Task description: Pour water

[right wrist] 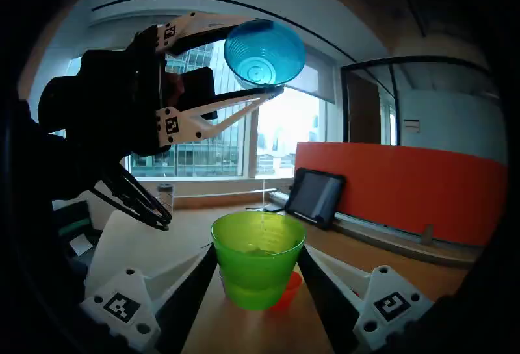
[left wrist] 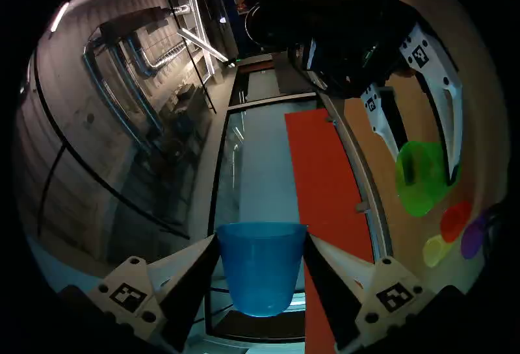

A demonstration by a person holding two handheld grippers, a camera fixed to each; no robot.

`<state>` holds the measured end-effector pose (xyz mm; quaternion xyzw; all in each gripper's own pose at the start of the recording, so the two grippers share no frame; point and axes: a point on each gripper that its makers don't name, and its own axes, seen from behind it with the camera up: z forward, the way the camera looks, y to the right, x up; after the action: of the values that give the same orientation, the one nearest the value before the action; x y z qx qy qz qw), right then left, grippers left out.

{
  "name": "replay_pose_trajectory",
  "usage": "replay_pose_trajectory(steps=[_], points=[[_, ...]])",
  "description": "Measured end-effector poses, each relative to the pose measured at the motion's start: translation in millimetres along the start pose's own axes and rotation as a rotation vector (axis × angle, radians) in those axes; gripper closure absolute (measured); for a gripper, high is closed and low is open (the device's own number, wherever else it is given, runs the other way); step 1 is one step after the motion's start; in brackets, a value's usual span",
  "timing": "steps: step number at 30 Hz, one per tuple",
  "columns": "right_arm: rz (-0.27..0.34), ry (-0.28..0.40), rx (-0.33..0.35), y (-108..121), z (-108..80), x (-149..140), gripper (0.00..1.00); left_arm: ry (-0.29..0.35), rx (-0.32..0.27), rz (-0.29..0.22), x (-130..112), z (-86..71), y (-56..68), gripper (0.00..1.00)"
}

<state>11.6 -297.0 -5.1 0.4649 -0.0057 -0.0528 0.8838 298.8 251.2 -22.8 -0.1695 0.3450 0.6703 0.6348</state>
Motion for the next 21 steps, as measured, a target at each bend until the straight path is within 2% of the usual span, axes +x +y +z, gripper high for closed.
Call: replay_pose_trajectory(steps=[7,12,15,21], points=[[0.001,0.000,-0.001,1,0.0,0,0.12,0.000,0.004,-0.007,-1,0.6,-2.9,0.14],[0.001,0.001,-0.002,1,0.4,0,0.12,-0.002,0.004,-0.033,-5,2.7,-4.1,0.14],[0.001,0.003,-0.001,1,0.6,1,0.12,-0.009,0.001,-0.087,-8,4.3,-2.3,0.13],[0.001,0.009,-0.006,1,0.2,2,0.12,-0.032,-0.008,-0.279,-18,6.6,0.5,0.14]])
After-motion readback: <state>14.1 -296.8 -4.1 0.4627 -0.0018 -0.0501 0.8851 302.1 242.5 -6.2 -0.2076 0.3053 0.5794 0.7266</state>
